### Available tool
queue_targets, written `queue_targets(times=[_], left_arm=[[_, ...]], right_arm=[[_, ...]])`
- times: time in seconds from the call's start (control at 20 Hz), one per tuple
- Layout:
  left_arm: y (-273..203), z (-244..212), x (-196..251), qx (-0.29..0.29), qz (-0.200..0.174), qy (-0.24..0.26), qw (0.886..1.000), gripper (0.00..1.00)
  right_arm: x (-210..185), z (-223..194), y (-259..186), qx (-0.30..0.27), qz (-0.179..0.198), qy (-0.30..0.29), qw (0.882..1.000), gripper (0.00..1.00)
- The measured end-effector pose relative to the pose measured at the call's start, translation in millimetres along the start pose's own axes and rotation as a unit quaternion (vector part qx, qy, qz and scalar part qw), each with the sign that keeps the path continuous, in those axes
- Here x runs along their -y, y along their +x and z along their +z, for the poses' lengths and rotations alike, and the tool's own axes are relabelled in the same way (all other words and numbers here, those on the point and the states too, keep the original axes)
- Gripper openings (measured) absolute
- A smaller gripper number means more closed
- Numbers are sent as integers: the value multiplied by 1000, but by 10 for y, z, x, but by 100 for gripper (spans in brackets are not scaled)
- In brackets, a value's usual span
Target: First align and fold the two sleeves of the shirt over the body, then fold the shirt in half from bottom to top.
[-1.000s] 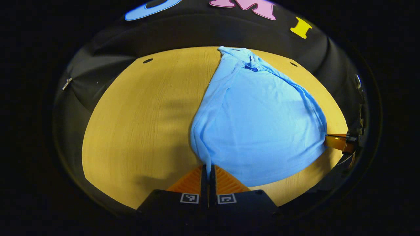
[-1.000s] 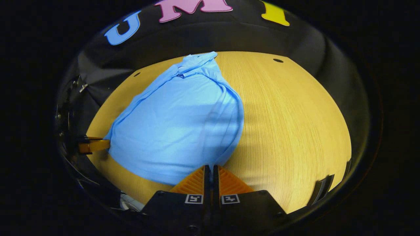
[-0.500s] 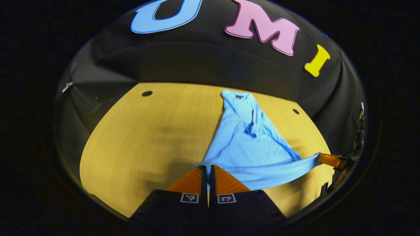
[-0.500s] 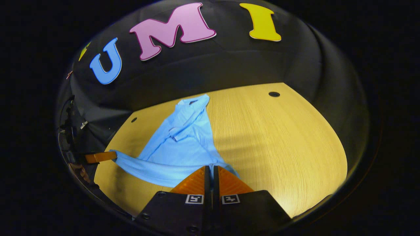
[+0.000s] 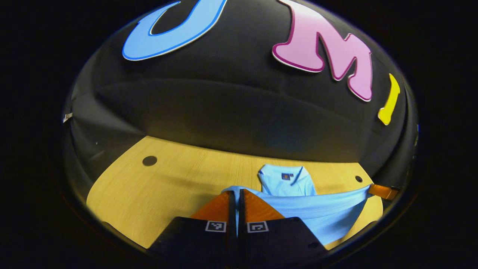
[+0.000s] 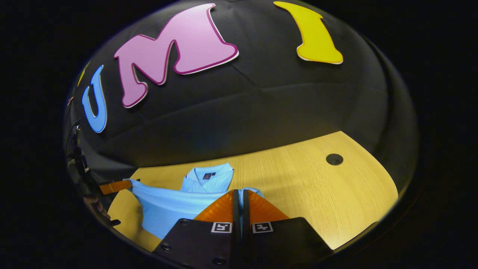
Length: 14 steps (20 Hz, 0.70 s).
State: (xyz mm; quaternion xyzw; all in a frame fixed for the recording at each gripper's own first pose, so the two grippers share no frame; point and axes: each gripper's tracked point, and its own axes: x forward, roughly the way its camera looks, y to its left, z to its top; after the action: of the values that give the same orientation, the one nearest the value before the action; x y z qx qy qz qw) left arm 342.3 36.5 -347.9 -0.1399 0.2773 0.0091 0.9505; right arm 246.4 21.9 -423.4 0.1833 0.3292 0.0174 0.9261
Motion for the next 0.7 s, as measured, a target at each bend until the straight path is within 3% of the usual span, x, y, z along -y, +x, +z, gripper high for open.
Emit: queue_targets(times=[0.2, 0.45, 0.7], left_arm=[[617, 206, 26, 48, 10, -27, 998, 6], [1019, 215, -21, 76, 27, -10, 997, 5], [1350, 61, -12, 64, 47, 25, 996, 6]], right_arm=[[53, 263, 726, 35, -3, 12, 999, 5], [120, 272, 1445, 48, -16, 9, 999, 5], [186, 122, 1840, 30, -35, 19, 999, 5]])
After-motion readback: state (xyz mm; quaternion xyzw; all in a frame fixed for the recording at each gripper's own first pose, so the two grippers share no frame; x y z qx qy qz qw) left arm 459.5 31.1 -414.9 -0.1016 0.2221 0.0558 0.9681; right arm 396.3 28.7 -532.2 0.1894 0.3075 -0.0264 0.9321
